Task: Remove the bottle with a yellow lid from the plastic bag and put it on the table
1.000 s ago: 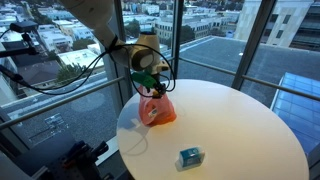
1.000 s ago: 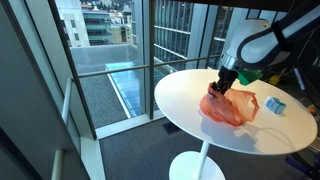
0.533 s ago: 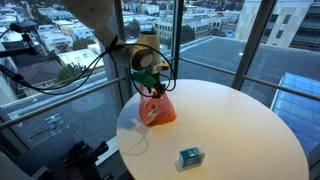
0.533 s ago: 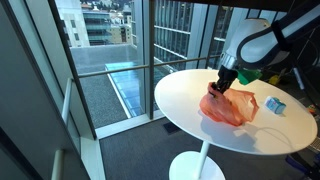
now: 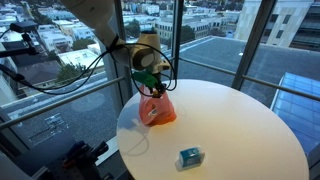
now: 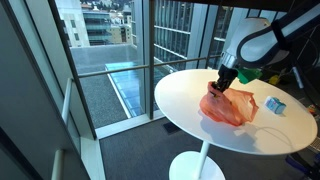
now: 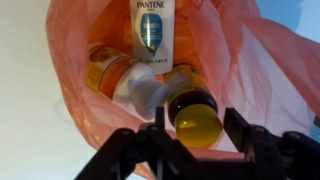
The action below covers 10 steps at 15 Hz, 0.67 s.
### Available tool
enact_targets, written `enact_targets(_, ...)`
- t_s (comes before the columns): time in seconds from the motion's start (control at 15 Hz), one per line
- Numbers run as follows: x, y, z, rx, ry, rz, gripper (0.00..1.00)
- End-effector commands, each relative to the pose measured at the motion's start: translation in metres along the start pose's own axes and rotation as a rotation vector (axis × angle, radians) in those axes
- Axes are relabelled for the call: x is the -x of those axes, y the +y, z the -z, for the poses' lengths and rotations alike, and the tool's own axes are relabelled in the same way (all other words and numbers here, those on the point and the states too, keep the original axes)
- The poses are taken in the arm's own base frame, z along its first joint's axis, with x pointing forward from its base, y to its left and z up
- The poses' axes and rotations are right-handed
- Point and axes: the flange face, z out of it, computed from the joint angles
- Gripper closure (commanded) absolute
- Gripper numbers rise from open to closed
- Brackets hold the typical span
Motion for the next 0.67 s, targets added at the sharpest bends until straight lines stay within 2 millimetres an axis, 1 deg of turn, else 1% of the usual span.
enact_targets(0.0, -0.0080, 0.0064, 0.0048, -0.002, 0.007, 0.009, 0.51)
enact_targets(0.2, -0.0093, 0.0083, 0.0050, 0.001, 0.008, 0.006, 0.80)
enact_targets(0.4, -0.0073, 0.0102, 0.0066, 0.003, 0.008, 0.004, 0.81)
enact_targets(0.6, -0.0007, 0.0106, 0.0144, 0.014, 0.007, 0.000, 0.81)
